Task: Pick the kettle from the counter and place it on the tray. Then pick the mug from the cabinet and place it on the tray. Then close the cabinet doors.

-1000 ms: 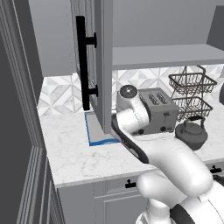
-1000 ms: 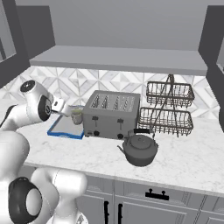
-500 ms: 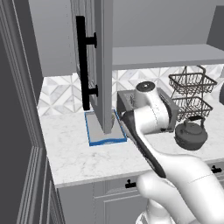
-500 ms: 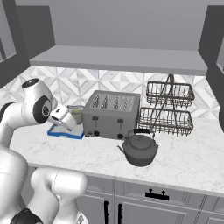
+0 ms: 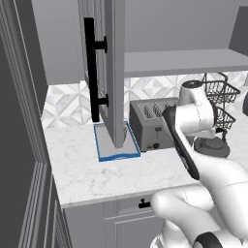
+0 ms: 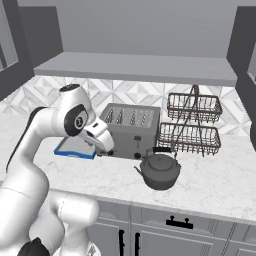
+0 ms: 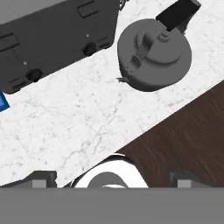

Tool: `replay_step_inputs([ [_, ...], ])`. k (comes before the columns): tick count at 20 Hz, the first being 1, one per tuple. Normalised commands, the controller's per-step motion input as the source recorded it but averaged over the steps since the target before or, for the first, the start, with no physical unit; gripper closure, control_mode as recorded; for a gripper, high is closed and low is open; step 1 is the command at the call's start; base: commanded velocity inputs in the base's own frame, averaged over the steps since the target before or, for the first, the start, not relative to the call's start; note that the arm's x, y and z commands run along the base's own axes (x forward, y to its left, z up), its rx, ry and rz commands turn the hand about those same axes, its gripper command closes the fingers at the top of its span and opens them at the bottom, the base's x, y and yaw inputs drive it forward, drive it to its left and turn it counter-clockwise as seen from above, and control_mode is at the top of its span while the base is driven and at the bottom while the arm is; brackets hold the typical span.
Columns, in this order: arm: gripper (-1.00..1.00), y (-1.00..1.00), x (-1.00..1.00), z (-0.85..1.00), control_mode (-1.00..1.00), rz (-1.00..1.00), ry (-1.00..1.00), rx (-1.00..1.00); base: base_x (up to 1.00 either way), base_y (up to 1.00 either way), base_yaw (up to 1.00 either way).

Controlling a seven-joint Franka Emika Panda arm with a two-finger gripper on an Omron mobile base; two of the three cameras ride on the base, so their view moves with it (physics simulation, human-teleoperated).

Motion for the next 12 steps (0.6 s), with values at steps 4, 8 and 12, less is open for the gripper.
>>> replay_step_inputs([
  [4, -1.0, -0.9, -0.1, 0.38, -1.0, -0.29, 0.15, 0.15, 0.0, 0.0, 0.0],
  [8, -1.0, -0.83, -0.26, 0.21, -1.0, -0.34, 0.03, 0.21, 0.0, 0.0, 0.0],
  [12, -1.0, -0.7, -0.03, 0.22, -1.0, -0.25, 0.0, 0.17, 0.0, 0.0, 0.0],
])
